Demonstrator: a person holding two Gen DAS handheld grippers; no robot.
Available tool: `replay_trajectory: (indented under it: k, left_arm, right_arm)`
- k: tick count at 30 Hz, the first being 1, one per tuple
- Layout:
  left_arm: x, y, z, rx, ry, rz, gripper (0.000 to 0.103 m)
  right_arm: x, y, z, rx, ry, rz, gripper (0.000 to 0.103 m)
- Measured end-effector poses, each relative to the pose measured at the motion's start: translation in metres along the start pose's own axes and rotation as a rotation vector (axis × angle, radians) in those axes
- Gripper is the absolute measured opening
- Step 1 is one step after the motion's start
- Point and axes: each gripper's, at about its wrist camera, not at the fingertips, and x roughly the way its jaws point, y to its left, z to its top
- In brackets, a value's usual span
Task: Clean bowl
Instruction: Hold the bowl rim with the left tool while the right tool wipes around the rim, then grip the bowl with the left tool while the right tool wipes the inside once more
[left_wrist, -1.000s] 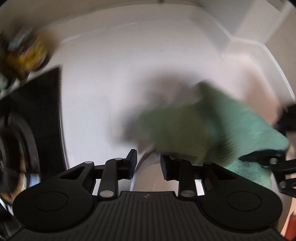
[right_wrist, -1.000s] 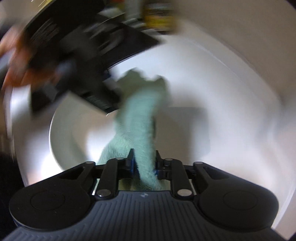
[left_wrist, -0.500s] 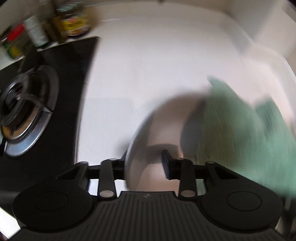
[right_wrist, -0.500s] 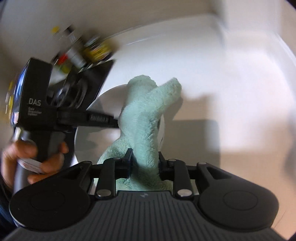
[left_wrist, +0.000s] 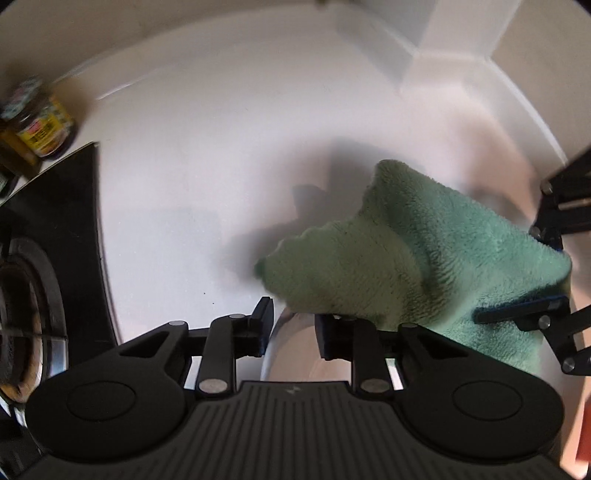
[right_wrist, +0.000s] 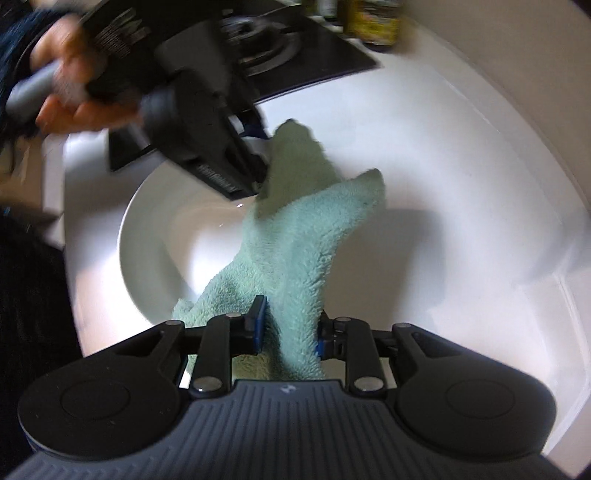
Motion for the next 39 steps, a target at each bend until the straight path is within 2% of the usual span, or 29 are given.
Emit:
replay_trajectory:
  k: [3,5,10,12,15,17,19,22,28,31,34,36,37,39]
  left_arm:
    - [0.002,0.003,-0.009,-0.053,-0.040,0.017,0.038]
    - [-0.002,0.000,-0.016,-0.086,-0.053,0.023,0.039]
    - [0.006,0.009,-0.015,-0.163,-0.063,0.038,0.044]
    - [0.003,0.006,-0.019,-0.209,-0.073,0.066,0.046]
    - [-0.002,0.005,-0.032,-0.293,-0.067,0.118,0.045]
    - [-0.002,0.002,-0.038,-0.271,-0.048,0.148,0.041]
    - [-0.003,-0.001,-0.040,-0.183,-0.011,0.150,0.036]
    - [-0.003,0.006,-0.032,-0.065,0.076,0.063,0.030]
    - [0.000,0.012,0.010,0.021,0.116,-0.011,0.030]
    - [0.006,0.017,0.011,-0.046,0.064,-0.018,0.032]
    - [0.017,0.022,0.002,-0.167,0.069,-0.053,0.032]
    - [0.018,0.021,0.001,-0.186,0.082,-0.050,0.033]
    - [0.017,0.019,0.002,-0.191,0.085,-0.043,0.032]
    - [0.015,0.016,0.005,-0.184,0.104,-0.027,0.024]
  right_arm:
    - [-0.004,-0.003,-0.018,0.214,-0.077,-0.033,0.015]
    - [-0.007,0.000,-0.037,0.410,-0.145,-0.056,0.014]
    - [-0.009,0.022,-0.069,0.737,-0.246,-0.106,0.016]
    - [-0.008,0.032,-0.080,0.871,-0.267,-0.095,0.018]
    - [0.002,0.049,-0.089,1.004,-0.298,-0.067,0.023]
    - [0.006,0.059,-0.084,0.921,-0.302,-0.104,0.024]
    - [0.008,0.052,-0.079,0.837,-0.279,-0.087,0.024]
    - [0.008,0.028,-0.064,0.655,-0.198,-0.045,0.023]
    - [0.014,-0.004,-0.013,0.196,-0.021,-0.071,0.020]
    - [0.017,-0.010,0.001,0.062,0.007,-0.110,0.021]
    - [0.015,-0.009,0.000,0.103,-0.032,-0.213,0.016]
    - [0.015,0.005,-0.004,0.115,-0.060,-0.286,0.016]
    - [0.014,0.017,-0.006,0.079,-0.063,-0.331,0.017]
    - [0.014,0.043,-0.007,-0.002,-0.065,-0.411,0.017]
